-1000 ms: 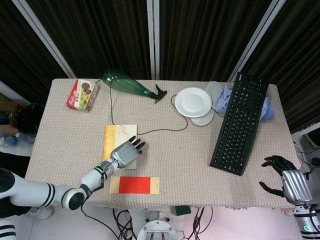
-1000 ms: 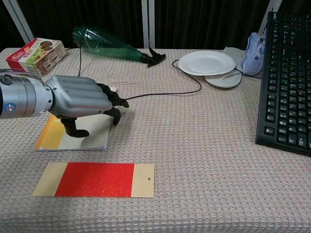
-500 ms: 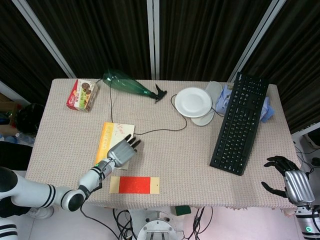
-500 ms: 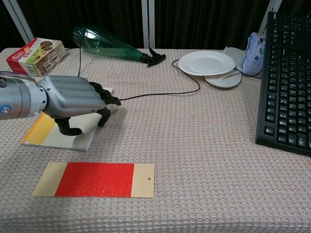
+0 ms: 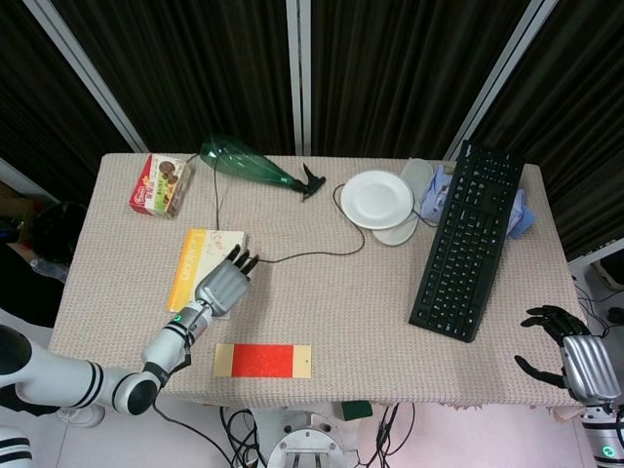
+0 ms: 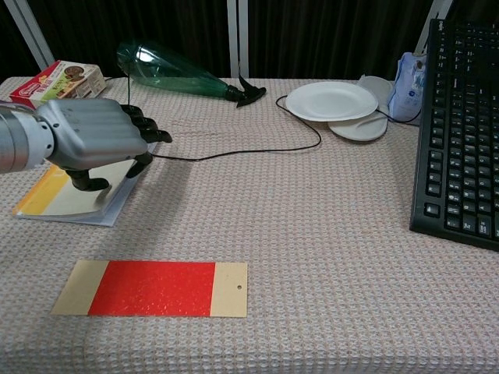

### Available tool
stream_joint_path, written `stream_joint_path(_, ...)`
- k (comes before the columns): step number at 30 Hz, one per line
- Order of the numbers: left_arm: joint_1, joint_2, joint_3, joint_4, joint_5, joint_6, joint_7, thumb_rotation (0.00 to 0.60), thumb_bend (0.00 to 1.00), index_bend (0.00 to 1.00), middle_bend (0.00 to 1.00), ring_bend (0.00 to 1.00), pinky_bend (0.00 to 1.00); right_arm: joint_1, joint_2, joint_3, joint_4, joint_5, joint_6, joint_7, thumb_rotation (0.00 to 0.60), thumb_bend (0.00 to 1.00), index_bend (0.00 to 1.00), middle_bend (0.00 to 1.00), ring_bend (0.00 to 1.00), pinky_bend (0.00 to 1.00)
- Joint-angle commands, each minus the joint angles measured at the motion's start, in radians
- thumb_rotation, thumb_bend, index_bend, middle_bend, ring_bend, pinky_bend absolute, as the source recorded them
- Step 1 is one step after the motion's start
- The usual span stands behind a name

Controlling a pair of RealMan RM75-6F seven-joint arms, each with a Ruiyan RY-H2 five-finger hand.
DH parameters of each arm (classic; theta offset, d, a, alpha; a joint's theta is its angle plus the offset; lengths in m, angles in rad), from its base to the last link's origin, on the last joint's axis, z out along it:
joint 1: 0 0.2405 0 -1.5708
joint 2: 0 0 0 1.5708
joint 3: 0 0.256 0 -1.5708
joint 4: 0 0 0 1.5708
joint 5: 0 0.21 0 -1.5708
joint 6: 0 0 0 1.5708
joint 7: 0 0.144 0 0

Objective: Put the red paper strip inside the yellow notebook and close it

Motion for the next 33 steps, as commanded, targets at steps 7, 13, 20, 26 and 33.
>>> stream_joint_path(7,0.041,0.006,0.019,0.092,0.12,0.043,-0.017,0.6,0.32,0.45,0.04,0.01,0.08,-0.005,0.001,0.0,-0.001,-0.002,0.008,0.002,0.6,0.12,0.41,0.26,0.19,0.27)
stream_joint_path(13,0.075,0.006,0.021,0.17,0.213,0.04,-0.071,0.6,0.28,0.46,0.06,0.01,0.09,-0.006,0.004,0.002,-0.008,-0.002,0.009,-0.004,0.6,0.12,0.41,0.26,0.19,0.27)
stream_joint_path(20,0.108,0.002,0.001,0.238,0.263,0.009,-0.149,0.6,0.45,0.5,0.12,0.05,0.11,-0.005,0.004,0.003,-0.013,-0.004,0.008,-0.008,0.6,0.12,0.41,0.26,0.19,0.27)
stream_joint_path(26,0.136,-0.009,-0.037,0.267,0.306,-0.002,-0.239,0.6,0.59,0.57,0.21,0.1,0.14,-0.004,0.003,0.004,-0.011,-0.002,0.006,-0.003,0.6,0.12,0.41,0.26,0.19,0.27)
stream_joint_path(33,0.132,-0.033,-0.092,0.264,0.333,-0.024,-0.265,0.6,0.59,0.57,0.23,0.11,0.15,-0.003,0.002,0.005,-0.005,0.002,0.001,0.004,0.6,0.12,0.41,0.26,0.19,0.27)
